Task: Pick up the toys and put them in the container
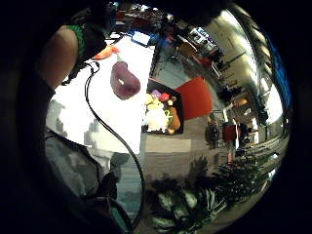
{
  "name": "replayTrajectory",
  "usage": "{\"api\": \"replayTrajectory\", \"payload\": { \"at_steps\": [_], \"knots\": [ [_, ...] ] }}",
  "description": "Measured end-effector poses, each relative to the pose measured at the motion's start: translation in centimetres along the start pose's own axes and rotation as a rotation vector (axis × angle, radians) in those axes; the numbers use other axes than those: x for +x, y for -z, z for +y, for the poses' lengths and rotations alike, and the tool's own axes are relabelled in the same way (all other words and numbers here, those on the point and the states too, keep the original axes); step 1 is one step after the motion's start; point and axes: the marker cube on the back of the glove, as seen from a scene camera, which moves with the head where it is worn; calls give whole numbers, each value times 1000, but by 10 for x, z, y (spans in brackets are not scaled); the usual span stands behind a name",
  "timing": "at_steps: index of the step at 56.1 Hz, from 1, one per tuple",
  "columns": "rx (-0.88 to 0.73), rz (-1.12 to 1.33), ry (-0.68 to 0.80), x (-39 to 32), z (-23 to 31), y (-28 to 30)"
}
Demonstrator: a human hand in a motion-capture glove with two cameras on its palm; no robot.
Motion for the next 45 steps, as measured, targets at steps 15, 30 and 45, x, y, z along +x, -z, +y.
{"api": "replayTrajectory", "payload": {
  "at_steps": [15,30,45],
  "knots": [
    [-54,21,-17,-21,-2,6],
    [-88,56,-82,-24,-4,1],
    [-134,77,-76,-14,-21,-18]
  ]
}}
